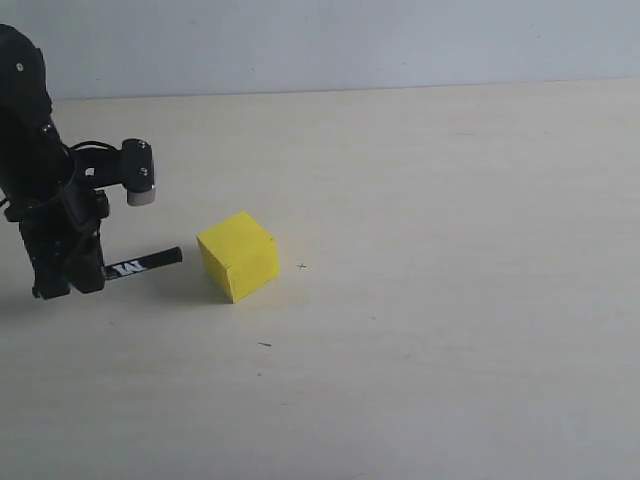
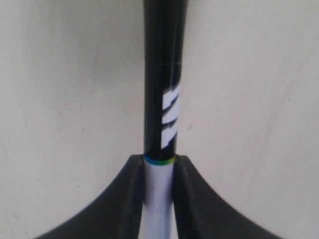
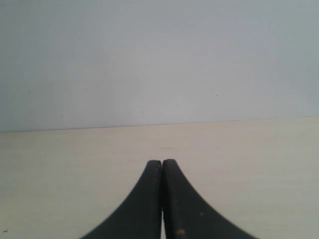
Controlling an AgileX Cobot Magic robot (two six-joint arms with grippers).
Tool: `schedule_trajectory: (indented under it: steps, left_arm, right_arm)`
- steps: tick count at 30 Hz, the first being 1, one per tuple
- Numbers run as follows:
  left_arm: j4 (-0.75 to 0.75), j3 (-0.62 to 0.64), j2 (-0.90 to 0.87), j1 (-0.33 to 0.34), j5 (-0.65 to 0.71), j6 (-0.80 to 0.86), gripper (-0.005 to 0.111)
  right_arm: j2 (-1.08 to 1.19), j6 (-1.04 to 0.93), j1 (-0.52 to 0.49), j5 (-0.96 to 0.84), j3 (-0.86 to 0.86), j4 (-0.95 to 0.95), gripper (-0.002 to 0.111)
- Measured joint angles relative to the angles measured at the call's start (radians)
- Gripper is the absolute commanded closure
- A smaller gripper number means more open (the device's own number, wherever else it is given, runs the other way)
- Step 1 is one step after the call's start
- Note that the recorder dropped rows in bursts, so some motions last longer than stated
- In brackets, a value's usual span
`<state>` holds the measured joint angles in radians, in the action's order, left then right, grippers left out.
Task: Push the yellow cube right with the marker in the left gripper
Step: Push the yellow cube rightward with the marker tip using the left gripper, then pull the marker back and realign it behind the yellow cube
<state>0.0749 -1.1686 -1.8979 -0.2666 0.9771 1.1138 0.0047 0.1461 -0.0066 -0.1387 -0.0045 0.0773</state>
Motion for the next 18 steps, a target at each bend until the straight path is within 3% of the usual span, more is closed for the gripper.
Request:
schedule_trajectory:
  steps: [6,12,16,18]
  left_arm:
    - [0.032,0.0,0.0,-0.013,-0.083,-0.106,0.107]
    - [0.05,-0.005,-0.001,-0.112,-0.232,-0.101,0.107]
    - [-0.051,-0.026,0.009,-0.088,-0.218,-0.254,0.107]
    - [-0.148,-0.028,0.013,-0.084,-0.112,-0.302,0.107]
  right_arm:
    - [0.0,0.0,0.0,0.0,0.0,0.0,0.108]
    - [0.0,0.0,0.0,0.0,0.0,0.0,0.108]
    - [0.0,0.0,0.0,0.0,0.0,0.0,0.108]
    - [0.0,0.0,0.0,0.0,0.0,0.0,0.108]
